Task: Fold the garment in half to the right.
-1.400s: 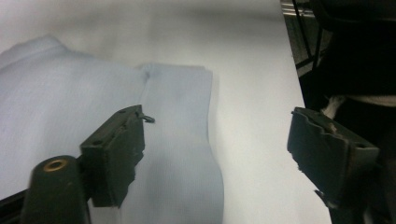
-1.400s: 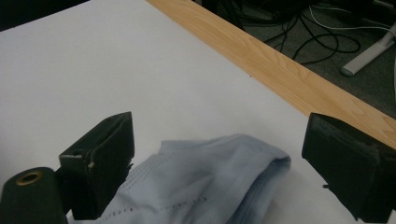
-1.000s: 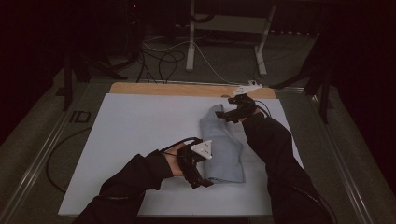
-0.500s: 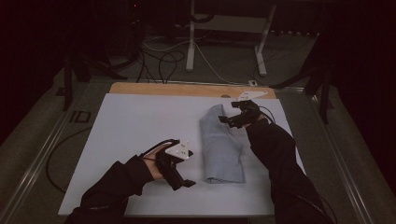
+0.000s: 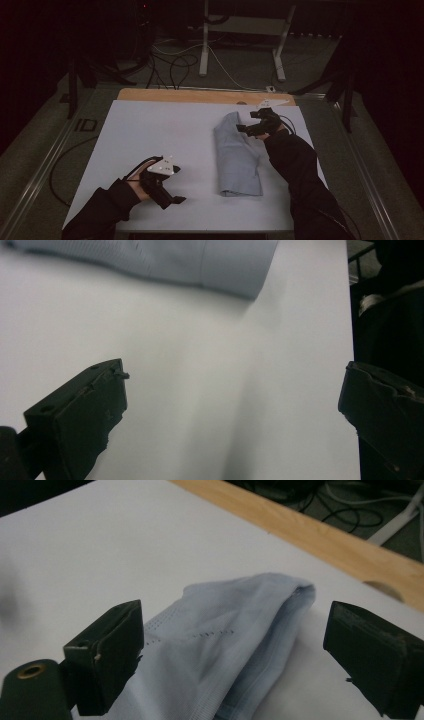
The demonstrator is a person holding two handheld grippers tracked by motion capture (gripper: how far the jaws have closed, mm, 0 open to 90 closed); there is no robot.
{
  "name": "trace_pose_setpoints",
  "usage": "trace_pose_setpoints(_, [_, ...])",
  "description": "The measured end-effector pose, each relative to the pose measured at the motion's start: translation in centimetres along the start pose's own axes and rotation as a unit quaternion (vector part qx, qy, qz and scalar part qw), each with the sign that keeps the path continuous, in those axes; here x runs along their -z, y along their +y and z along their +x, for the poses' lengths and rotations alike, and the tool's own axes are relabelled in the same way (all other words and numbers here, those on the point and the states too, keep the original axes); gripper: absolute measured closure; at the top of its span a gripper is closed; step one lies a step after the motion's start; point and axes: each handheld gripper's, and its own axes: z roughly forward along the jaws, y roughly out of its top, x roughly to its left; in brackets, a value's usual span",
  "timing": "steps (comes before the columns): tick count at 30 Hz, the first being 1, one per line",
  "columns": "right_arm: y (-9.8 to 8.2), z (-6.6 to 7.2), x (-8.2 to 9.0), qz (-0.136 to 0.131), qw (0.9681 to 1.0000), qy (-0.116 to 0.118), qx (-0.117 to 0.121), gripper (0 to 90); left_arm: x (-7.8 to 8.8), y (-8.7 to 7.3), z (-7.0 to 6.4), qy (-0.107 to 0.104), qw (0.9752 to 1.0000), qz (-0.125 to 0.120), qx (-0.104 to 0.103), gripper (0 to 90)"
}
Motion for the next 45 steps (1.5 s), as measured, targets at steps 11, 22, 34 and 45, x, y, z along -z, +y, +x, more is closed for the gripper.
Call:
trace_pose_setpoints(11, [-1.2, -1.1, -3.6, 0.044, 0.9982, -0.029, -0.030, 14.6, 2.6, -4.7, -0.8, 0.051, 0.9970, -0.023, 0.053, 0.5])
trace_pose_setpoints(22, [-2.6, -2.4, -6.1, 0.082, 0.9937, -0.034, -0.069, 26.3, 3.6, -6.6, -1.4, 0.073, 0.9934, -0.046, 0.076, 0.5])
trace_pose_setpoints(34, [-2.3, -0.9, -6.3, 0.109, 0.9934, -0.017, -0.032, 76.2, 3.8, -7.1, -1.0, 0.081, 0.9907, -0.059, 0.092, 0.5])
trace_pose_setpoints(45, [-0.7, -0.5, -6.3, 0.098, 0.9951, -0.011, -0.007, 86.3, 3.8, -7.0, -1.0, 0.079, 0.9911, -0.062, 0.087, 0.5])
